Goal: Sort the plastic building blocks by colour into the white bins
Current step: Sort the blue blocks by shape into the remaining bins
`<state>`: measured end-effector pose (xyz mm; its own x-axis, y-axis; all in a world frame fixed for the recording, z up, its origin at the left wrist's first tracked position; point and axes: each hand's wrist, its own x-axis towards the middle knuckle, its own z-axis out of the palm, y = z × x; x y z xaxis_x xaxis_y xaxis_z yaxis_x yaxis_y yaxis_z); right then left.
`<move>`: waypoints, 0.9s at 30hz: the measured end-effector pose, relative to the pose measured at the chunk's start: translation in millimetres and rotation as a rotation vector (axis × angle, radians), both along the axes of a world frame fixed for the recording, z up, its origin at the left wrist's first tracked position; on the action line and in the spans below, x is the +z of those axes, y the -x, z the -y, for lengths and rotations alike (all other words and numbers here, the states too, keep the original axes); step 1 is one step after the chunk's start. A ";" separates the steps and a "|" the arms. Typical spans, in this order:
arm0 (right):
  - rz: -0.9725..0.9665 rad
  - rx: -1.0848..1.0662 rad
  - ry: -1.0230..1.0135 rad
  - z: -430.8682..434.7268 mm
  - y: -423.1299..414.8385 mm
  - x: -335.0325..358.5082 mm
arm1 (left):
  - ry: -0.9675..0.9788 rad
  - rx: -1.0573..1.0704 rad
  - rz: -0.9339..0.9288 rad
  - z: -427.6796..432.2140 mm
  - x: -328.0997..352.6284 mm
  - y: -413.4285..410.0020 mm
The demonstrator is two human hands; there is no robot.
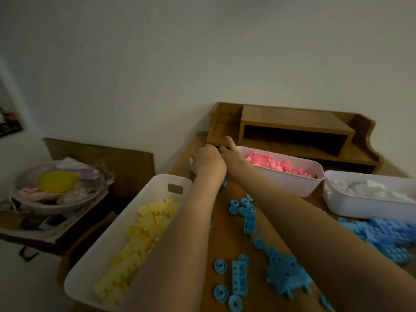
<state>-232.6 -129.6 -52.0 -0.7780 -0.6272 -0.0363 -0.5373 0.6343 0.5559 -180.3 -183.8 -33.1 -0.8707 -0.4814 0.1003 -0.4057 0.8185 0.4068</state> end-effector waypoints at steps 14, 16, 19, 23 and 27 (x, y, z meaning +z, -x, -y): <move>0.280 -0.095 1.163 -78.9 -86.2 16.2 | -0.819 -0.048 -0.103 -25.4 1.2 -75.5; 0.295 -0.119 1.183 -94.0 -104.3 20.1 | -0.763 -0.120 -0.112 -35.8 -3.8 -87.9; 0.310 -0.155 1.155 -116.7 -135.2 27.8 | -0.679 -0.268 -0.104 -55.1 -10.0 -106.5; 0.322 -0.242 1.106 -159.1 -173.3 38.9 | -0.310 -0.480 -0.039 -98.3 -0.2 -134.1; 0.205 -0.334 0.990 -220.8 -205.3 54.0 | -0.187 -0.665 -0.107 -147.2 7.6 -154.1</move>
